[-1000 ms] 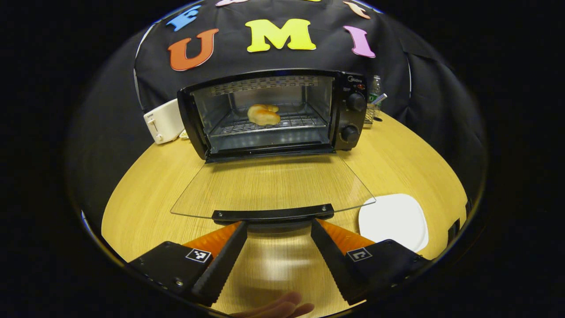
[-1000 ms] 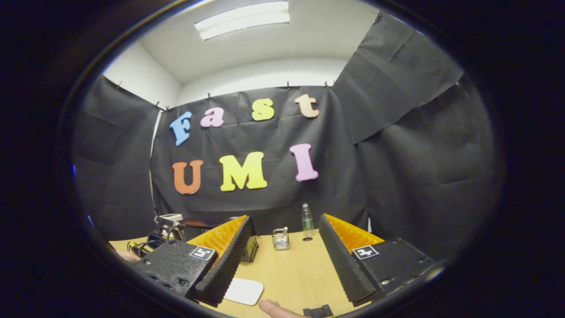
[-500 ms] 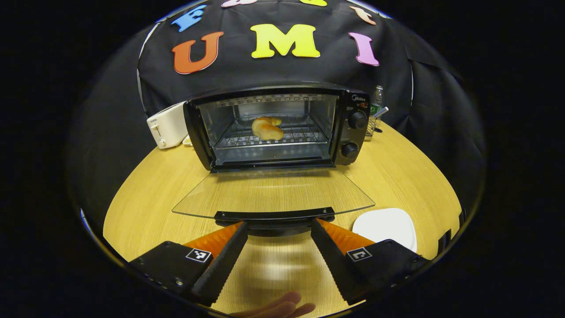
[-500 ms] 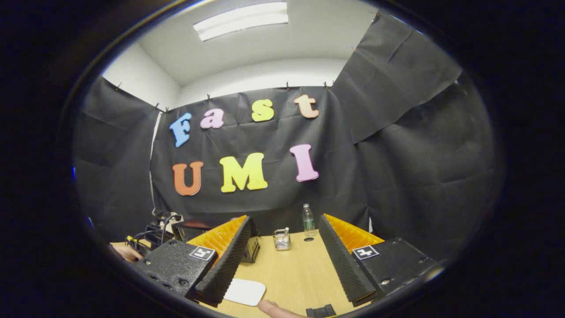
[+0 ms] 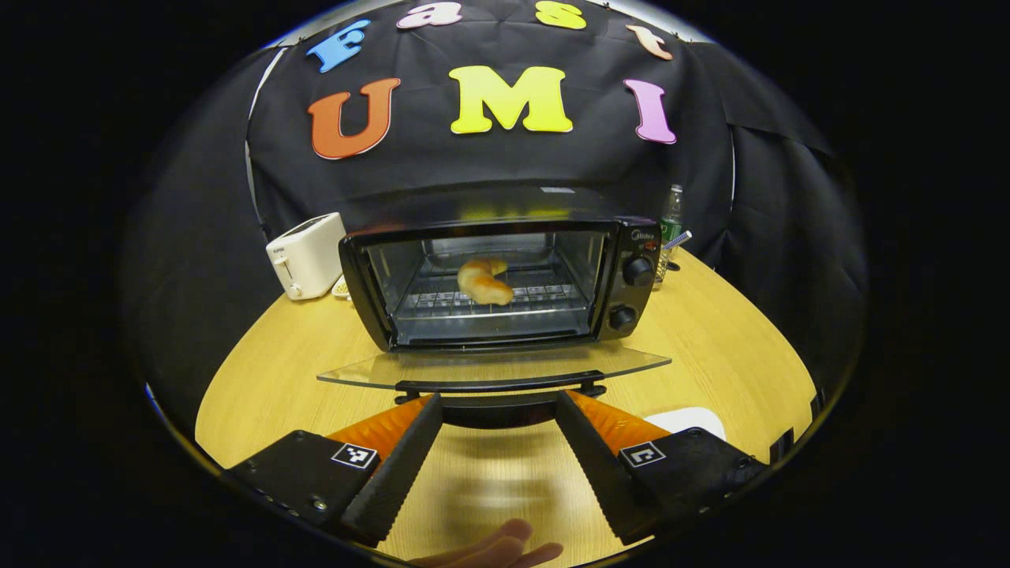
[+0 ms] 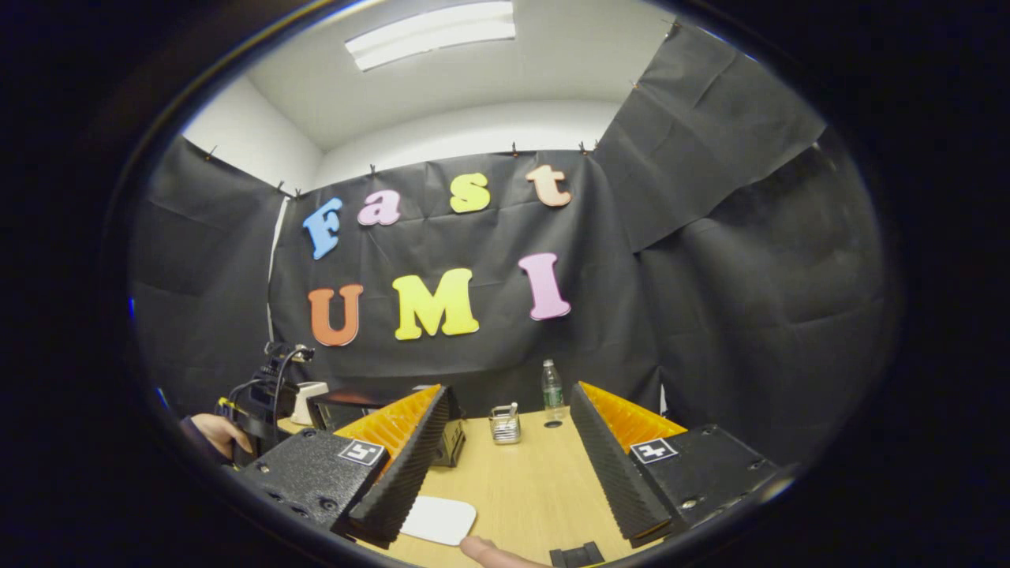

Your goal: Open the electric oven with the left hand, put the food in, and close the electric oven.

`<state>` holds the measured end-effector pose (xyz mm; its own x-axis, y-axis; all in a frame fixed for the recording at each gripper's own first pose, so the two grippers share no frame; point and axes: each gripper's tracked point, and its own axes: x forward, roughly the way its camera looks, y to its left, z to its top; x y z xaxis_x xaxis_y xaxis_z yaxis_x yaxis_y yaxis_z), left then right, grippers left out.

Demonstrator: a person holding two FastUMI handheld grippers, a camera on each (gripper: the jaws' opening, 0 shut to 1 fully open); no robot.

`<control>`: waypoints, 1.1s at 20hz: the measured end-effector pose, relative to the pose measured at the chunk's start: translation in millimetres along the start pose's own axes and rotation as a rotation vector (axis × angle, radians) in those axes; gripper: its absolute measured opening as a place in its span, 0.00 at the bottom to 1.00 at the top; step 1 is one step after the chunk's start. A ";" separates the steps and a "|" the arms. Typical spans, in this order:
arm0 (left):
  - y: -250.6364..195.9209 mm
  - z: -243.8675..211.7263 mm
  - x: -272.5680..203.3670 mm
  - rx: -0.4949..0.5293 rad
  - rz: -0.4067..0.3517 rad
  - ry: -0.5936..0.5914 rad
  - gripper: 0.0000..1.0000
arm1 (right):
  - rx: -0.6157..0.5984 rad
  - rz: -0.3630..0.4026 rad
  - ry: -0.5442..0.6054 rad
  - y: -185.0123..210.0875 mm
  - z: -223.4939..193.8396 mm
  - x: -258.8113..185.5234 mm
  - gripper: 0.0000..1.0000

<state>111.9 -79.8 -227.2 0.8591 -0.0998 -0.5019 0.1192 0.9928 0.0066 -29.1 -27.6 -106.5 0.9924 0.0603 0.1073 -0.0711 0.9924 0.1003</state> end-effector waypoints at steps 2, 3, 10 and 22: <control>2.7 16.0 0.6 -0.006 -0.002 -0.010 0.96 | 0.002 -0.004 0.001 -0.4 -0.5 2.0 0.99; 4.0 26.3 1.8 0.000 -0.006 -0.022 0.96 | 0.007 -0.008 0.001 -0.7 -0.5 2.6 0.99; 24.6 77.6 32.3 0.018 0.037 -0.033 0.96 | -0.007 -0.026 0.009 -1.6 -5.6 6.2 0.98; 25.2 110.6 -71.4 -0.034 0.021 -0.301 0.96 | -0.041 -0.013 0.060 19.3 -9.0 10.6 0.99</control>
<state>108.7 -54.9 -95.5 0.9708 -0.0887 -0.2227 0.0870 0.9961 -0.0173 -19.0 -6.8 -112.3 0.9975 0.0519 0.0470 -0.0548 0.9967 0.0607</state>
